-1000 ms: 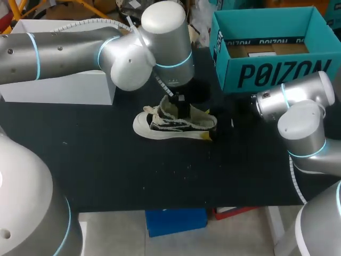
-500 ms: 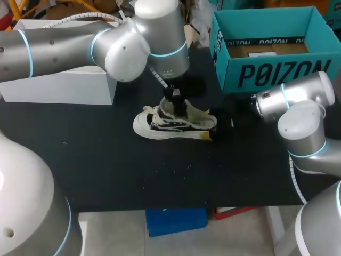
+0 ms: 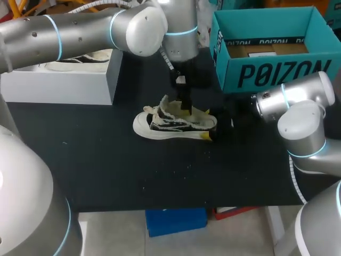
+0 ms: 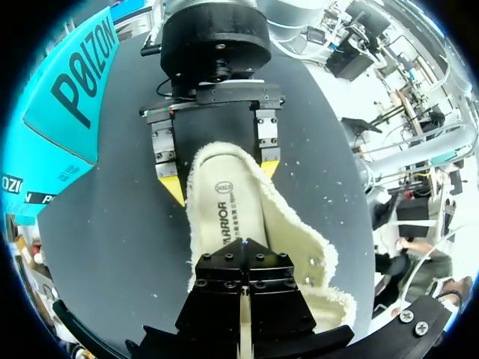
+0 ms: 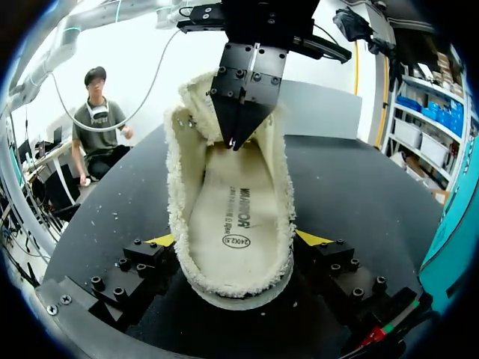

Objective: Take the shoe out of the shoebox, open the shoe tongue, remove and reinsert the insole, then place the shoe into the shoebox

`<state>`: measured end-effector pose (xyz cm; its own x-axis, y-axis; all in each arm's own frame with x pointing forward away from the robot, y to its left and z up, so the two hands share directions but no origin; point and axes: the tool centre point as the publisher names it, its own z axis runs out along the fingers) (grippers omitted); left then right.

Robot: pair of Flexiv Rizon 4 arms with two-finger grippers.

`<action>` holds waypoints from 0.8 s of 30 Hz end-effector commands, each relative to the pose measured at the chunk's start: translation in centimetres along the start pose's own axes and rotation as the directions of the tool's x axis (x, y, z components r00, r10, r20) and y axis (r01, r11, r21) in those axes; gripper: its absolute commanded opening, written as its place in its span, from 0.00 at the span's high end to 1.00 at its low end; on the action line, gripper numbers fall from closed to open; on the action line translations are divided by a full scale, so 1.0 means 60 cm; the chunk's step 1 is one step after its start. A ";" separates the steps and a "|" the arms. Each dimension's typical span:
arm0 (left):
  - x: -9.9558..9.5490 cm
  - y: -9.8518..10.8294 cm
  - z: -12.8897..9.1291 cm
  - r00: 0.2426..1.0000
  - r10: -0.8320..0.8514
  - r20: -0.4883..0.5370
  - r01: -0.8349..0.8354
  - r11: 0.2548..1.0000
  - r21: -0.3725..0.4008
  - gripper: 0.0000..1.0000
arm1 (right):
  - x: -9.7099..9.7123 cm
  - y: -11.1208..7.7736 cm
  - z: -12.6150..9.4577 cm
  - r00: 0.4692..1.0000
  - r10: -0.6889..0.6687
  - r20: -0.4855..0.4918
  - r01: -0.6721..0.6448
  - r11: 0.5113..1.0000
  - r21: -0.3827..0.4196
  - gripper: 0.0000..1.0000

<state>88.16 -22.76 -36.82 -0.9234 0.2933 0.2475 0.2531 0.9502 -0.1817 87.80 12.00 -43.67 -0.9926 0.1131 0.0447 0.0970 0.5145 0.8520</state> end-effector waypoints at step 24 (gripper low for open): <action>0.027 0.016 0.099 0.993 -0.117 -0.010 0.118 0.992 0.034 1.00 | 0.000 0.000 0.004 1.000 0.002 0.001 -0.002 1.000 0.002 1.00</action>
<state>85.53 -22.39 -41.44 -0.9410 0.1829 0.2847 0.1409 0.9767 -0.1618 87.79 11.99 -43.69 -0.9926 0.1130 0.0445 0.0968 0.5149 0.8518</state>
